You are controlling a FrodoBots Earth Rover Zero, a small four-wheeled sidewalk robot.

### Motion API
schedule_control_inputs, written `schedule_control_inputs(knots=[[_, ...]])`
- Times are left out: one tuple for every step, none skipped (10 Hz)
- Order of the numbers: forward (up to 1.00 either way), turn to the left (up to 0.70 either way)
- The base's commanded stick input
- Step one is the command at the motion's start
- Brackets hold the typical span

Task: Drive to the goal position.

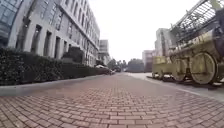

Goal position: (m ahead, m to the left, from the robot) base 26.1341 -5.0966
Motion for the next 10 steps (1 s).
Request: schedule_control_inputs(knots=[[0.45,0.00],[0.45,0.00],[0.45,0.00],[0.45,0.00],[0.45,0.00],[0.45,0.00],[0.45,0.00],[0.45,0.00],[0.45,0.00],[0.45,0.00]])
